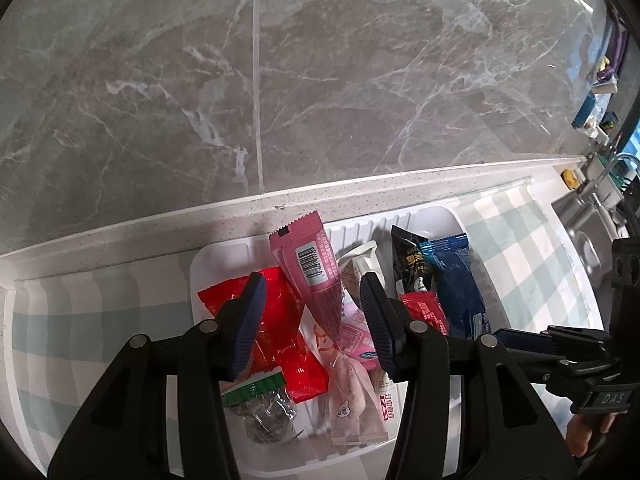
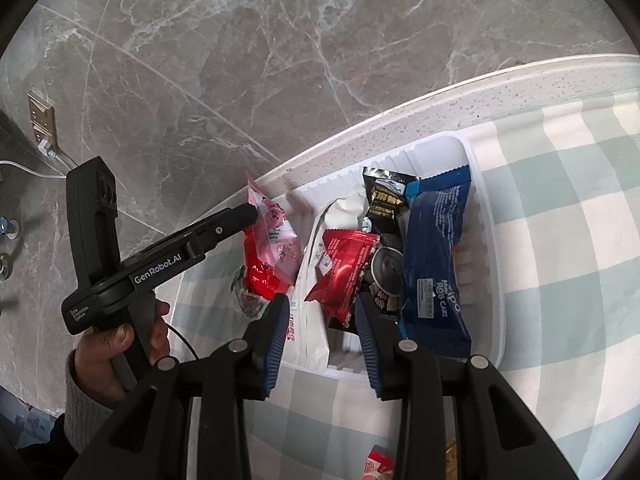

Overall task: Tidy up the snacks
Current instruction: 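Open both tools to release the packets into the tray, then move both tools back over the remaining snacks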

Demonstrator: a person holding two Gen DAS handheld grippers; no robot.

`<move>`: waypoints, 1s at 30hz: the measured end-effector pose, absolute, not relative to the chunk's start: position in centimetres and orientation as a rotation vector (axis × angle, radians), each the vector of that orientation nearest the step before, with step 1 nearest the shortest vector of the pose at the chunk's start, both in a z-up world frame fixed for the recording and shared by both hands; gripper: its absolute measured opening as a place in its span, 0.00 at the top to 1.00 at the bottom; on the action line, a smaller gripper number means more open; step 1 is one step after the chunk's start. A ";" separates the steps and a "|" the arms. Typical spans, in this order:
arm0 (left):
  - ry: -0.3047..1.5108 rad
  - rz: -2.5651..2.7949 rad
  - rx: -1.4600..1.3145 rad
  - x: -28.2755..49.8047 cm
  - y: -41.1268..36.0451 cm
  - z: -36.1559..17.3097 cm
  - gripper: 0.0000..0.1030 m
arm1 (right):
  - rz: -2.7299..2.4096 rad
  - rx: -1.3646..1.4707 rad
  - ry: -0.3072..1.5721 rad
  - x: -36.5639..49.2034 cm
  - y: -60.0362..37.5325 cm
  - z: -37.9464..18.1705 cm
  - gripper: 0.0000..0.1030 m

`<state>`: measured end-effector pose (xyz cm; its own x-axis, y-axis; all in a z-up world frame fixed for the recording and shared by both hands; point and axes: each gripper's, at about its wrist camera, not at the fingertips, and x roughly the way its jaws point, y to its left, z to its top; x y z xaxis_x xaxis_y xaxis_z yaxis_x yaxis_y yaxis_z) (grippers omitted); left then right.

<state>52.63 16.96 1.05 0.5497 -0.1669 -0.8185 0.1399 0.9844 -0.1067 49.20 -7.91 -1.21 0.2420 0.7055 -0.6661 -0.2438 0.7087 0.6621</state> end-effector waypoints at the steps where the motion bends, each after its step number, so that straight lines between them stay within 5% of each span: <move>1: 0.969 -0.183 -0.027 52.6 16.9 1.3 0.55 | 0.683 0.475 1.153 49.1 -8.1 -1.1 0.64; 30: 0.934 -0.208 0.006 43.3 15.8 4.8 0.48 | 0.627 0.464 1.102 43.5 -12.9 0.9 0.52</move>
<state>43.35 15.76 4.80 0.5759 -0.1755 -0.7984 0.1806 0.9799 -0.0851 43.53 -12.92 0.88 0.3114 0.6722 -0.6717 -0.2337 0.7393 0.6315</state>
